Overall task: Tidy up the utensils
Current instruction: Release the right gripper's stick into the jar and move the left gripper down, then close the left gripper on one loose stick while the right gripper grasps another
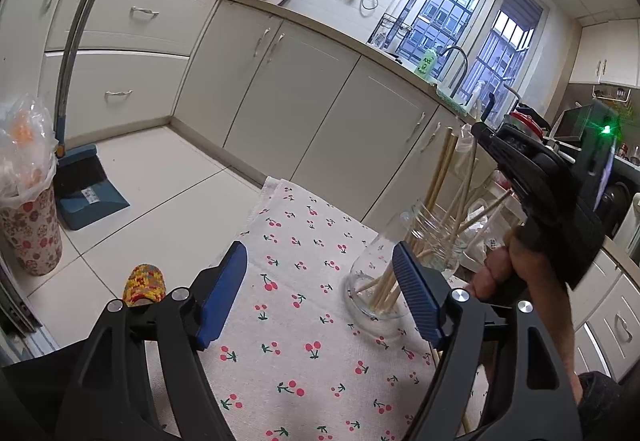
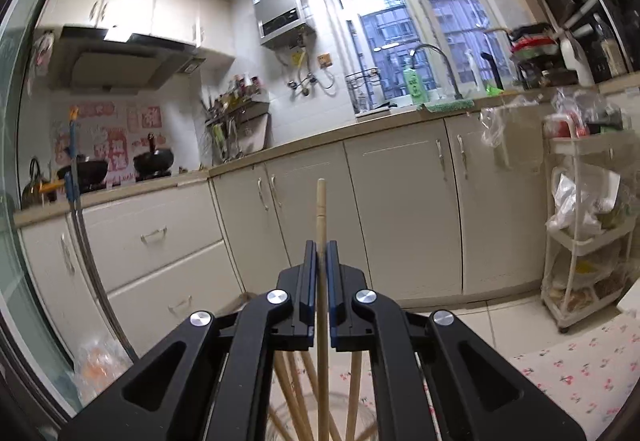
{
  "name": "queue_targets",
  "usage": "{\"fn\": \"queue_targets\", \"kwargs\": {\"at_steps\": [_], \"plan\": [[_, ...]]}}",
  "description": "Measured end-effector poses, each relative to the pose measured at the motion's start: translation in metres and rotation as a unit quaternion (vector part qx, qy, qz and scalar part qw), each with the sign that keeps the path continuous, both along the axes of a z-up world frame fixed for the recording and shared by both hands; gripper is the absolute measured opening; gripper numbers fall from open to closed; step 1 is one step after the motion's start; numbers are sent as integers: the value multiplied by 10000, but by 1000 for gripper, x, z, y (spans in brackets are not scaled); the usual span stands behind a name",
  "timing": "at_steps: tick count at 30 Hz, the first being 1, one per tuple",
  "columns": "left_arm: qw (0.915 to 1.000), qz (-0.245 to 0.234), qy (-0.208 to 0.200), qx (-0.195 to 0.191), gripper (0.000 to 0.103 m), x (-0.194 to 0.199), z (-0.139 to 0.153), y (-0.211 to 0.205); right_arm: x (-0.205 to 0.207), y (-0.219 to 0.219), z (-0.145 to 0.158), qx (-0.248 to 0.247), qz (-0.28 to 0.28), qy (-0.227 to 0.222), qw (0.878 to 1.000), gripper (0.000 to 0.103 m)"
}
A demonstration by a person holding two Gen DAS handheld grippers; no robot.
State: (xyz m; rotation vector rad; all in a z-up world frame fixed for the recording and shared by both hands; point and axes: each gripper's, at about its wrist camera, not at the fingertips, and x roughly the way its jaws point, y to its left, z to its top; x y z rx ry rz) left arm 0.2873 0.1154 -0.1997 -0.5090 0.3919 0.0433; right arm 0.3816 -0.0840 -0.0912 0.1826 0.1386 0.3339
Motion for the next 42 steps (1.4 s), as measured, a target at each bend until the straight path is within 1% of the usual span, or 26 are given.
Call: {"fn": "queue_targets", "kwargs": {"at_steps": [3,6,8,9,10,12,15,18,19,20,22,24,25,28,29,30,31,33,34,35,37,38,39,40,41,42], "plan": [[10000,-16,3,18,73,0,1,-2,-10,0,1,-197,62,41,9998,6],[10000,-22,52,37,74,1,1,-3,-23,-7,1,-224,125,245,9994,10],[9999,-59,107,47,75,2,1,-3,-38,-16,2,-249,155,259,9992,21],[9998,-99,178,51,75,4,1,-4,-45,-20,3,-279,174,313,9990,32],[9997,-123,224,55,75,4,1,-5,-53,-27,4,-260,174,376,9988,36],[9992,-202,347,76,75,5,3,-7,-70,-49,3,-208,130,623,9978,36],[9976,-383,537,211,75,7,9,-14,-87,-81,-21,-404,57,1548,9871,36],[9938,-693,772,408,75,10,13,-30,-99,-107,-61,-506,91,2575,9649,27],[9917,-799,871,510,75,12,14,-38,-101,-112,-71,-544,108,2785,9588,23],[9900,-889,935,563,75,14,14,-43,-103,-115,-81,-599,152,2991,9522,23],[9829,-1173,1201,751,75,22,12,-63,-105,-115,-93,-592,336,3234,9438,22],[9784,-1358,1320,827,75,26,12,-78,-106,-108,-100,-677,569,3386,9368,22],[9767,-1417,1357,866,75,27,11,-84,-107,-107,-101,-701,626,3403,9356,22],[9711,-1588,1487,985,75,33,10,-101,-107,-92,-114,-1130,732,3547,9252,22],[9692,-1638,1538,1005,75,35,8,-105,-105,-89,-119,-1351,647,3599,9209,20],[9663,-1715,1618,1031,75,39,6,-110,-104,-87,-123,-1540,545,3605,9184,12],[9636,-1778,1685,1068,75,43,5,-116,-104,-90,-124,-1533,456,3615,9185,6],[9578,-1909,1800,1173,75,48,0,-126,-103,-108,-124,-1358,198,3720,9180,6],[9545,-2000,1850,1213,75,50,-3,-132,-105,-120,-125,-1166,84,3793,9179,6],[9493,-2126,1924,1290,75,53,-7,-139,-108,-130,-126,-979,22,3870,9169,6],[9358,-2360,2075,1598,75,58,-14,-160,-116,-143,-125,-767,-95,3964,9148,6],[9289,-2433,2162,1767,73,60,-19,-170,-120,-150,-126,-589,-120,4025,9134,6],[9222,-2517,2254,1884,69,61,-24,-178,-124,-155,-126,-456,-123,4066,9124,6],[9122,-2631,2414,2011,57,63,-30,-186,-127,-159,-126,-342,-122,4107,9111,6],[9044,-2693,2488,2182,44,63,-35,-192,-132,-163,-126,-215,-105,4157,9092,6],[9011,-2688,2427,2385,36,60,-35,-196,-134,-164,-126,-147,-74,4191,9078,6]]}}
